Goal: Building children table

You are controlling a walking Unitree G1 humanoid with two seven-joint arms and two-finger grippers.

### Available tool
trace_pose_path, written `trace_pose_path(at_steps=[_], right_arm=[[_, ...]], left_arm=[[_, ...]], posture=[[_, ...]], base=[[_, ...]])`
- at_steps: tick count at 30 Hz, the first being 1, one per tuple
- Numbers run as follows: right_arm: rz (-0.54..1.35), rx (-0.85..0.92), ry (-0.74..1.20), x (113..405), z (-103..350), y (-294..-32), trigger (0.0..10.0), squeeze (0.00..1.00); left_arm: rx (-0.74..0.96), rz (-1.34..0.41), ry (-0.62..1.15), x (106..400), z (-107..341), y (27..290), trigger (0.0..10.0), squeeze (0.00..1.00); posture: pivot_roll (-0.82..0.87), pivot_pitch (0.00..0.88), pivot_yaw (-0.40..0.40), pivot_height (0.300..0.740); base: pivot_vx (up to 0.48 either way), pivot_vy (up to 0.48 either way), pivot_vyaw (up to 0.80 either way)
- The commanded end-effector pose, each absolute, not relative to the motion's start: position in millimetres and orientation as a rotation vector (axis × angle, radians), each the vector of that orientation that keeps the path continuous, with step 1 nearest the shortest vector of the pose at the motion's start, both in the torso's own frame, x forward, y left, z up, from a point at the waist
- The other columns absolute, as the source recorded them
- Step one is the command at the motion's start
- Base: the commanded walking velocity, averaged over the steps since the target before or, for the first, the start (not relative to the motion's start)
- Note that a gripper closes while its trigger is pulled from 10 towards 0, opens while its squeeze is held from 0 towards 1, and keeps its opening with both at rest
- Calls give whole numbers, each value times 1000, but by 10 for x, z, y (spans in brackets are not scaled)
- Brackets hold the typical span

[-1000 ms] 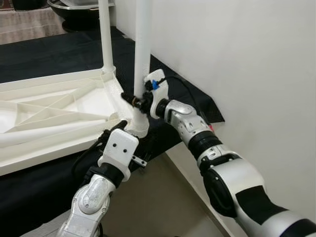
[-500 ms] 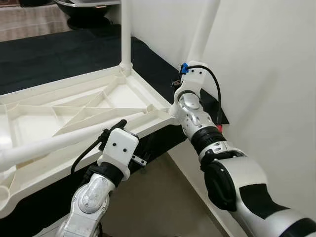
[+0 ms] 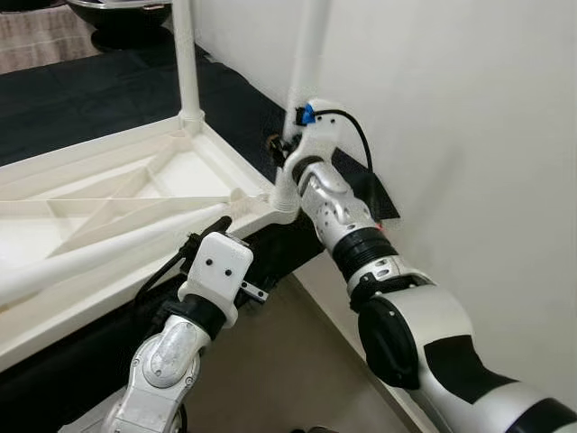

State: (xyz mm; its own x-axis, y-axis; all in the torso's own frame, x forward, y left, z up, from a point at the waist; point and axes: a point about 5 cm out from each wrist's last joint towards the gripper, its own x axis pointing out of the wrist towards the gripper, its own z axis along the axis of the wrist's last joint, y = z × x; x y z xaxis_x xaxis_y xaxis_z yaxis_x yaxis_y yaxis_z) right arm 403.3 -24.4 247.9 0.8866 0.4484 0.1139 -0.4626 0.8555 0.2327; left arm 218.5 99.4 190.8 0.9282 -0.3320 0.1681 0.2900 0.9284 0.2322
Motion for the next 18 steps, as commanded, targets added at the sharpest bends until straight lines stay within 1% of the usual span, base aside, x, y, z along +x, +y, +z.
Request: trace_pose_path(at_steps=[1,2,3,4,5,7,8,10,13,14,15,16,17,18], right_arm=[[700,245,-82,3944,2569,-66,10000,0],[700,245,-82,3944,2569,-66,10000,0],[859,225,-96,3881,2545,-51,10000,0],[966,208,-104,3835,2522,-47,10000,0],[966,208,-104,3835,2522,-47,10000,0],[1180,105,-85,3757,2357,-139,10000,0],[1225,71,-68,3748,2288,-191,10000,0],[1225,71,-68,3748,2288,-191,10000,0],[1263,13,-16,3746,2155,-260,10000,0],[1222,-10,-5,3766,2113,-264,10000,0],[1222,-10,-5,3766,2113,-264,10000,0],[1196,-21,1,3777,2092,-267,0,0],[1196,-21,1,3777,2092,-267,0,0],[1141,-14,19,3804,2079,-266,0,0]], left_arm=[[204,-317,-195,2199,1889,989,10000,0],[204,-317,-195,2199,1889,989,10000,0],[203,-318,-196,2200,1891,986,10000,0],[203,-319,-197,2201,1893,984,10000,0],[203,-319,-197,2201,1893,984,10000,0],[201,-319,-201,2202,1901,983,10000,0],[199,-318,-201,2202,1904,984,10000,0],[199,-318,-201,2202,1904,984,10000,0],[199,-317,-198,2191,1900,988,10000,0],[200,-314,-193,2184,1892,998,10000,0],[200,-314,-193,2184,1892,998,10000,0],[202,-311,-190,2179,1886,1006,10000,0],[202,-311,-190,2179,1886,1006,10000,0],[202,-310,-187,2174,1881,1010,10000,0]], posture=[[69,75,-119,740],[69,75,-119,740],[70,75,-121,740],[70,75,-121,740],[70,75,-121,740],[72,73,-123,740],[72,73,-123,740],[72,73,-123,740],[78,76,-125,740],[82,78,-127,740],[82,78,-127,740],[82,78,-127,740],[82,78,-127,740],[82,81,-127,740]], base=[[0,0,0],[0,0,0],[0,0,0],[0,0,0],[0,0,0],[0,0,0],[0,0,0],[0,0,0],[0,0,0],[0,0,0],[0,0,0],[0,0,0],[0,0,0],[0,0,0]])
